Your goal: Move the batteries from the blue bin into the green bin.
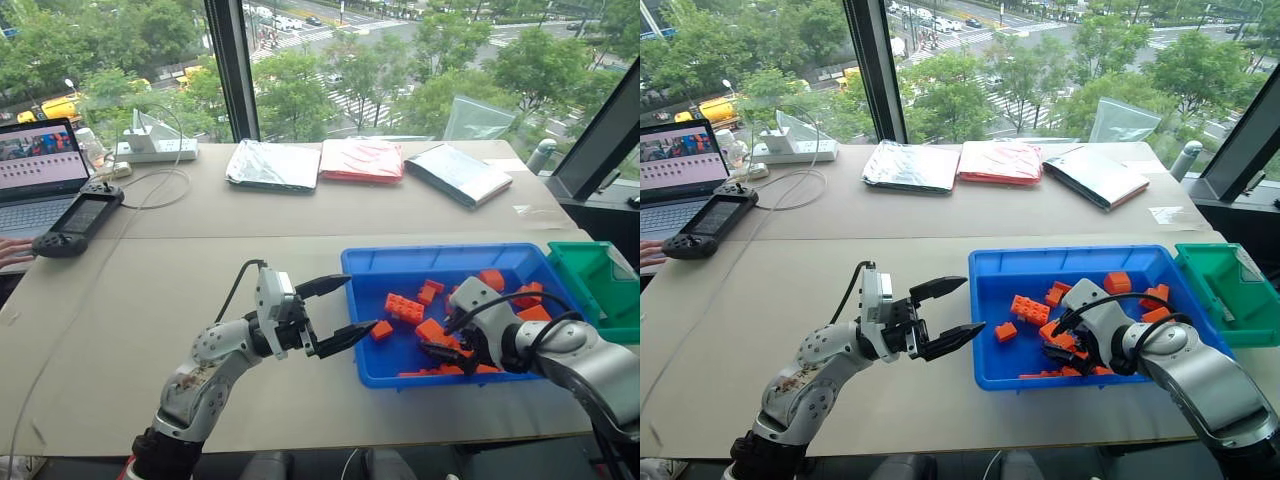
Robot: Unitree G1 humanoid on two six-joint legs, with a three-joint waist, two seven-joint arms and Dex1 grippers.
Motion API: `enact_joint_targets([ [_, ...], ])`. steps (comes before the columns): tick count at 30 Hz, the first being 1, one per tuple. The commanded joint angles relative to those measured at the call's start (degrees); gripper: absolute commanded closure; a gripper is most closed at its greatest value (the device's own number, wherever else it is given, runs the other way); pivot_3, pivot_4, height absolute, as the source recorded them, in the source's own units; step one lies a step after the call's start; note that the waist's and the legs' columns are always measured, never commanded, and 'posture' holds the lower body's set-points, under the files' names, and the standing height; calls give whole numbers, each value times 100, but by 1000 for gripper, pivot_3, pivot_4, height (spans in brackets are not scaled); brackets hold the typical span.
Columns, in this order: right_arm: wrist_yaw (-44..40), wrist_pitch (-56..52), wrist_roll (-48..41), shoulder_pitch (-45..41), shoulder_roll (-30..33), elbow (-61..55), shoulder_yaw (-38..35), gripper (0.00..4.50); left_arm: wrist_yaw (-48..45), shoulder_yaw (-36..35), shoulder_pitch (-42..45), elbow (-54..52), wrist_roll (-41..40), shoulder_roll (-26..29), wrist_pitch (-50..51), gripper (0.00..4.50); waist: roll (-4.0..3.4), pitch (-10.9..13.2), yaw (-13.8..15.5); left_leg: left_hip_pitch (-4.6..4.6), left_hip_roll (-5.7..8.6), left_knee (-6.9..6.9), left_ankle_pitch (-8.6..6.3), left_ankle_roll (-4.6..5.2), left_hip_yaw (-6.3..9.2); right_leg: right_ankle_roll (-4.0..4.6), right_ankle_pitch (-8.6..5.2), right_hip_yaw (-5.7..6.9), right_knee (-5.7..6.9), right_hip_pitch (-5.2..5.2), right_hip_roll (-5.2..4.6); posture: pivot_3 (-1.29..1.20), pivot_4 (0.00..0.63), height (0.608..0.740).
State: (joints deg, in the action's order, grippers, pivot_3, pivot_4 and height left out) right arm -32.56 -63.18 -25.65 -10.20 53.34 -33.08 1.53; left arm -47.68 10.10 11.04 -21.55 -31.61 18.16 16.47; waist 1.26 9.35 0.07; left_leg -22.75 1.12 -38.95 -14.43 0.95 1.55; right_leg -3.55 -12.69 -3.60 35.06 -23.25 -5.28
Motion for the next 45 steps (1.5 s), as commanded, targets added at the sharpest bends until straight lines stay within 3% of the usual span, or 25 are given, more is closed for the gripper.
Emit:
enact_joint_targets([
  [1, -125, -122, -158, -39, 125, -156, -608, 3044, 20, -30, -3, -225, -52, 11, -8, 0, 0, 0, 2, 0, 0, 0, 0, 0, 0, 0, 0, 0, 0, 0, 0, 0, 150, 740],
  [8, -361, -394, -393, 50, 378, 33, -1856, 3044, 10, -38, 4, -212, -69, 32, 7, 0, 0, 0, 20, -1, 0, 0, 0, 0, -1, 0, 0, 0, 0, 1, 0, 0, 150, 740],
  [15, 505, -335, 407, -59, 367, 884, -1846, 3044, 0, -25, 26, -201, -78, 35, 29, 0, 0, 0, 17, 0, 0, 0, 0, 0, -10, 0, 0, 0, 2, 1, 0, 0, 150, 740],
  [17, 583, -205, 466, -120, 292, 961, -1924, 2023, 6, -29, 30, -198, -78, 38, 43, 0, 0, 0, 16, 0, 1, 0, 0, 0, -11, 0, 0, -1, 2, 1, 0, 0, 150, 740],
  [19, 409, -56, 348, -172, 281, 819, -1921, 1542, 8, -33, 30, -203, -77, 39, 55, 0, -1, -1, 8, 0, 1, 0, 0, 0, -11, 0, 0, -1, 2, 0, 0, 0, 150, 740],
  [22, 142, 99, 201, -279, 305, 612, -1857, 409, 11, -49, 28, -210, -75, 43, 82, 0, -1, 0, -20, 1, -1, 1, 0, 0, -9, 0, 0, -2, 2, 0, 1, 0, 150, 740],
  [24, -252, 197, -83, -286, 338, 291, -1744, 73, 24, -54, 15, -228, -69, 49, 95, 0, -1, 0, -22, 1, -1, 1, 0, 0, -8, 0, 0, -2, 3, 0, 1, 0, 150, 740],
  [28, -682, 401, -432, -503, 209, -27, -1432, 73, 61, -50, 1, -250, -58, 44, 105, 0, -1, 0, -28, 0, -3, 0, 0, 0, -3, 0, 0, -1, 3, 0, 2, 0, 150, 740],
  [32, -1462, 903, -445, -370, 461, -147, -696, 73, 106, -35, -4, -263, -66, 24, 114, 0, -1, 0, -13, 2, -2, 0, 0, 0, -2, 0, 0, 0, 2, 3, 1, 0, 150, 740],
  [38, -1876, 1677, 212, -674, 679, 612, 143, 73, 135, -47, -33, -273, -70, 37, 103, 0, -1, 0, -12, 2, 1, -2, 0, 0, -4, -1, 1, -1, 2, 2, -3, 0, 150, 740],
  [45, -2379, 2451, 852, -1189, 505, 1575, 982, 73, 176, -47, -82, -317, -60, 42, 96, 0, -1, 0, -44, 4, -1, 1, 0, 0, -3, 1, 1, -1, 4, -1, -1, 0, 150, 740],
])
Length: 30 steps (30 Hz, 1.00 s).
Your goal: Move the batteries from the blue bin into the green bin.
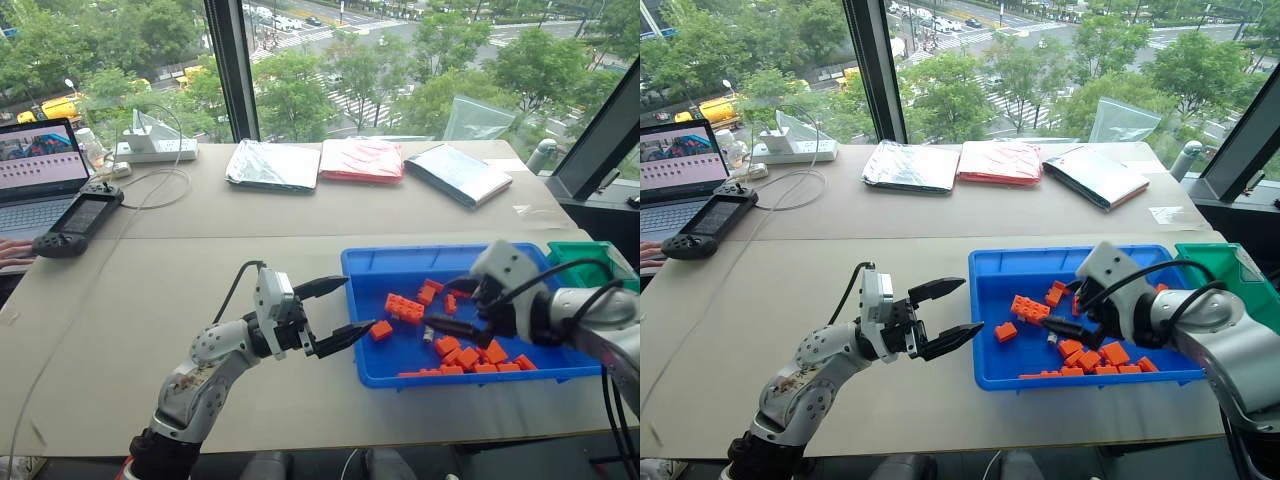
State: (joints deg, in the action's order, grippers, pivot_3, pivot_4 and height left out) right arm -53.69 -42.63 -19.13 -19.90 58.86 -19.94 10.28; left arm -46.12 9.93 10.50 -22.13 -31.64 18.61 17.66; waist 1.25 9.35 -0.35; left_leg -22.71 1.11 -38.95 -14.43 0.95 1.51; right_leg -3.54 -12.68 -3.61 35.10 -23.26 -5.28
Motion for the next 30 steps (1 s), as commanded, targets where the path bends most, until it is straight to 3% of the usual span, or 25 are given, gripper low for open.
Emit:
enact_joint_targets([
  [1, -345, 450, 206, -245, -65, 313, 134, 73, 26, -30, -31, -270, -58, 1, -19, 0, 0, 0, -3, 0, 0, 0, 0, 0, 1, 0, 0, 0, 0, 0, 1, 0, 150, 740],
  [23, -595, 787, 1077, -382, -522, 1337, 517, 73, 147, 9, -76, -348, -23, 0, -43, 0, 0, 0, 5, 11, 0, 0, 0, 0, 3, 1, 1, 0, 2, 10, 0, 0, 150, 740],
  [30, -677, 763, 1077, -262, -440, 1224, 485, 2024, 107, 26, -91, -289, -6, -19, -96, 0, 0, 0, 4, 12, 0, 0, 0, 0, 3, 1, 1, 0, 3, 10, -1, 0, 150, 740],
])
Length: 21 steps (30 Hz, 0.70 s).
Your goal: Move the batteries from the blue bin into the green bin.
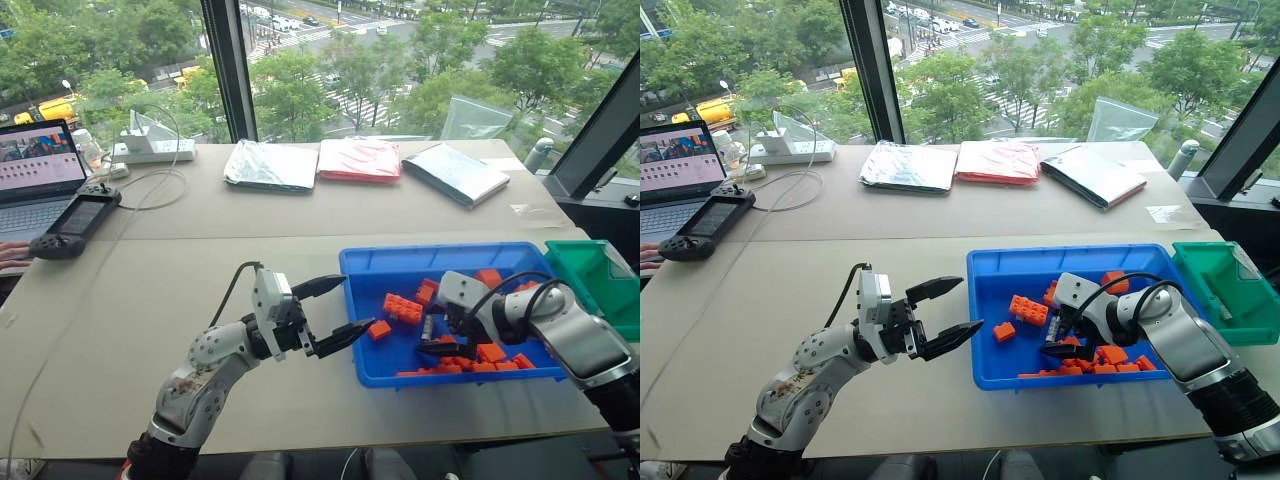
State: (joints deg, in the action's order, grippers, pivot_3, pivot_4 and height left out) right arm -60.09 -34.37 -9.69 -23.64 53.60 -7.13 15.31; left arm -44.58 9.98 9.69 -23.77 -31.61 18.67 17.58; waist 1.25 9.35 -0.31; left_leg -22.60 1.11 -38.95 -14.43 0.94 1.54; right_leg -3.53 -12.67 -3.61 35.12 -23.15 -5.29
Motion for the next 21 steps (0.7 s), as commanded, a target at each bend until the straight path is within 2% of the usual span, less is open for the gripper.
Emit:
enact_joint_targets([
  [1, -34, -69, 136, 123, 87, -65, -24, 2024, -50, 21, -10, -122, -10, -26, -89, 0, 0, 0, 1, 0, 0, 0, 0, 0, 0, 0, 0, 0, 0, 0, 0, 0, 150, 740],
  [9, 84, -209, 110, 187, 203, -274, -267, 2024, -66, 19, 10, -107, -5, -32, -88, 0, 0, 0, 8, 0, 0, 0, 0, 0, 0, 0, 0, 0, 0, 0, 0, 0, 150, 740],
  [16, 340, -982, -361, 424, 554, -1145, -1492, 2024, -71, -11, 27, -100, -8, -14, -73, 0, 0, 0, 33, -4, 1, 0, 0, 0, -1, 0, 0, -1, 1, -6, -2, 0, 150, 740],
  [18, 615, -1064, -297, 400, 557, -1151, -1790, 2024, -75, -12, 24, -96, -13, -14, -71, 0, 0, 0, 27, -4, 0, 0, 0, 0, -1, 0, 0, -1, 2, -6, 0, 0, 150, 740],
  [21, 1918, -1331, 242, -252, 261, -435, -2275, 2024, -98, -7, 28, -70, -17, -14, -72, 0, 0, 0, 8, -3, 0, 0, 0, 0, -2, 0, 0, -1, 1, -5, 0, 0, 150, 740],
])
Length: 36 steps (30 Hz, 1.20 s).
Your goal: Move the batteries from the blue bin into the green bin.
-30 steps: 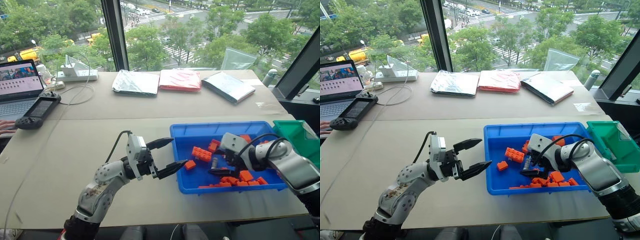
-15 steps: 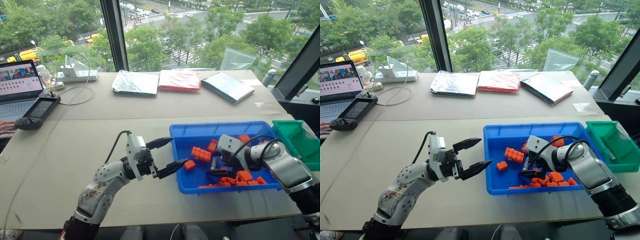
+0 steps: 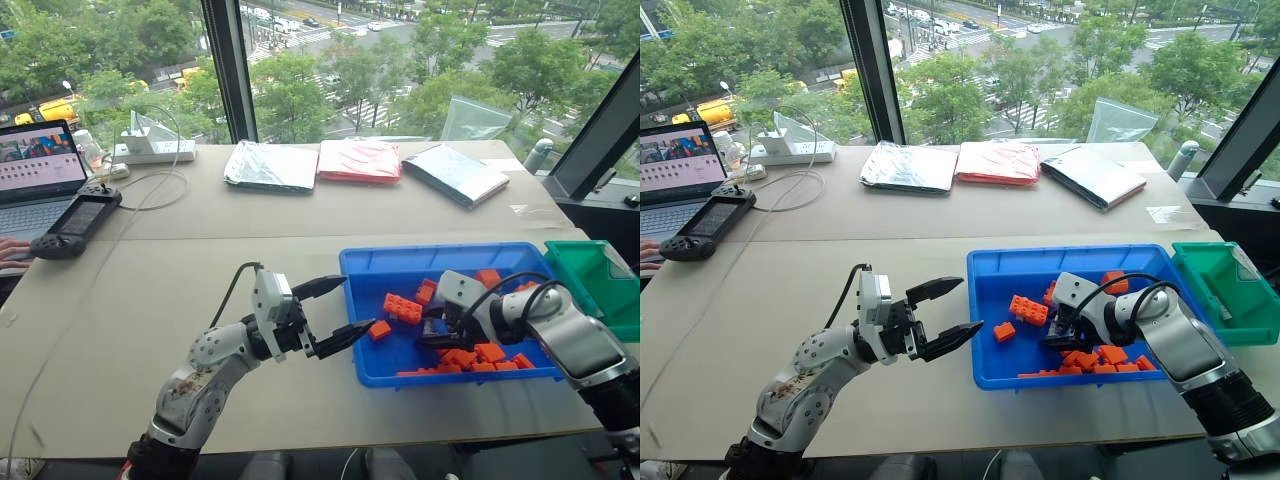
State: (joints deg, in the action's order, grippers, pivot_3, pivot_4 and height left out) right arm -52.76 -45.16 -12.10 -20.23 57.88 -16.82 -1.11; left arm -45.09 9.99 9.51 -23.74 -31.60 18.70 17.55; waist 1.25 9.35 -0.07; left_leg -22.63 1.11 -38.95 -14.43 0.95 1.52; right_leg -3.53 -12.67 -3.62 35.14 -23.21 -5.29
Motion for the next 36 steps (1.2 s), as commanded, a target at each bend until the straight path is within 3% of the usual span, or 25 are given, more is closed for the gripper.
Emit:
enact_joint_targets([
  [1, 1642, -279, 700, -774, -239, 818, -735, 2024, -51, -2, 54, -61, -16, -25, -74, 0, 0, 0, -18, 1, 0, -2, 1, -1, -5, 1, 1, -4, 2, -2, -1, 0, 150, 740],
  [6, 3920, -451, 1496, -1401, -735, 2184, -1582, 2024, -67, 20, 93, -36, -13, -49, -61, 0, 0, 0, 36, -4, 6, 4, 3, -5, -12, 1, 1, -5, -1, -4, -2, 0, 150, 740],
  [15, 5058, -334, 1509, -1532, -1400, 2335, -2404, 2024, -87, 13, 159, 5, -11, -45, -47, 0, -8, -4, -34, -27, 6, 11, 3, -4, -17, 2, 2, -19, 11, -38, -2, 0, 150, 740],
  [17, 5227, -220, 1521, -1568, -1426, 2413, -2536, 1021, -91, -3, 169, 21, -12, -38, -50, 0, -9, -4, -60, -25, 7, 9, 3, -4, -17, 1, 2, -19, 15, -37, -2, 0, 150, 740],
  [18, 5301, -156, 1550, -1587, -1415, 2444, -2538, 895, -87, -10, 170, 27, -12, -38, -49, 0, -9, -4, -63, -25, 7, 8, 3, -4, -17, 1, 2, -19, 15, -37, -2, 0, 150, 740],
  [20, 5330, -86, 1557, -1620, -1403, 2486, -2502, 222, -82, -14, 168, 32, -12, -36, -52, 0, -9, -5, -68, -23, 7, 8, 3, -4, -18, 1, 2, -19, 15, -35, -2, 0, 150, 740],
  [24, 5410, 94, 1509, -1717, -1463, 2499, -2508, 70, -92, -32, 171, 41, 2, -16, -72, 0, -9, -5, -77, -23, 6, 9, 3, -4, -20, 1, 2, -19, 14, -35, 0, 0, 150, 740],
  [27, 5042, 284, 1349, -1864, -1533, 2395, -2214, 70, -77, -49, 161, 42, -4, -18, -75, 0, -9, -5, -78, -23, 6, 9, 3, -4, -21, 1, 2, -19, 14, -35, 0, 0, 150, 740],
  [32, 3494, 376, 557, -1863, -1807, 1636, -1397, 70, -76, -81, 168, 59, -21, -14, -66, 0, -10, -5, -165, -18, -4, 12, 2, -3, -17, 3, 2, -21, 15, -34, 10, 0, 150, 740],
  [36, 2032, 314, -267, -1363, -1763, 499, -751, 70, -79, -86, 176, 55, -4, 1, -70, 0, -10, -4, -142, -23, -3, 12, 2, -2, -8, 3, 2, -17, 15, -35, 8, 0, 150, 740],
])
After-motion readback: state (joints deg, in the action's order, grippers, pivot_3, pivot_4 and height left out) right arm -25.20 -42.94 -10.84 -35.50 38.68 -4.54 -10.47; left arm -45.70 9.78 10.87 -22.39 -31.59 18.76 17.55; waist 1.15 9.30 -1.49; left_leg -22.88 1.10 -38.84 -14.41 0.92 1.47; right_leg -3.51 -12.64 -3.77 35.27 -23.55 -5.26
